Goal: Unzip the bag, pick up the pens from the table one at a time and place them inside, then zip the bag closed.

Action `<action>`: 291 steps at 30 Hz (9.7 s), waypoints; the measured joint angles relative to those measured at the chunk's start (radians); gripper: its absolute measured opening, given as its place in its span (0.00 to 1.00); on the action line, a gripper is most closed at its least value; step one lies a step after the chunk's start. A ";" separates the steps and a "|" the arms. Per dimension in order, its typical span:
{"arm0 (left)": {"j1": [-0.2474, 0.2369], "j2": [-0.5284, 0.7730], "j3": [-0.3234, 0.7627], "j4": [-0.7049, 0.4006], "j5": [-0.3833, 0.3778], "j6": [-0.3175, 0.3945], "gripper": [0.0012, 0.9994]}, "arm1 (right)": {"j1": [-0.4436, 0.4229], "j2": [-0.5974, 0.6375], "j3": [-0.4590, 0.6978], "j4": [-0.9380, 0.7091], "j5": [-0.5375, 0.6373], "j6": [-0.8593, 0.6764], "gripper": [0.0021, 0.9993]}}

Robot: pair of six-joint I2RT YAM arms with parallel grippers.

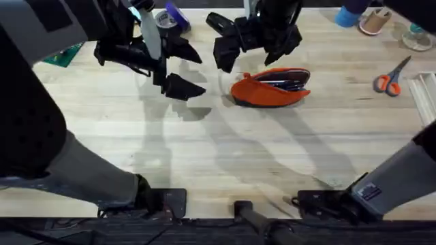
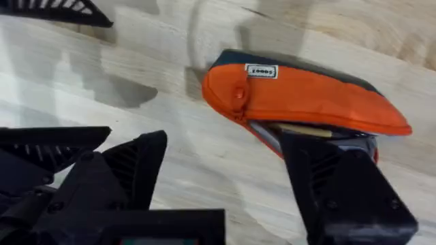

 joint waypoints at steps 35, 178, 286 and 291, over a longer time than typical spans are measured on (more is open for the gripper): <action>0.000 0.000 0.000 0.000 0.000 0.000 0.99 | 0.000 0.135 0.001 0.075 0.061 -0.056 0.99; -0.117 0.158 -0.004 0.154 0.109 -0.005 0.99 | -0.012 0.163 0.174 -0.102 0.064 -0.055 0.03; -0.274 0.202 -0.005 0.404 0.199 -0.212 0.04 | -0.151 0.102 -0.011 -0.003 0.003 0.005 0.03; -0.274 0.202 -0.005 0.405 0.200 -0.212 0.04 | -0.198 0.064 -0.024 -0.009 0.000 0.000 0.03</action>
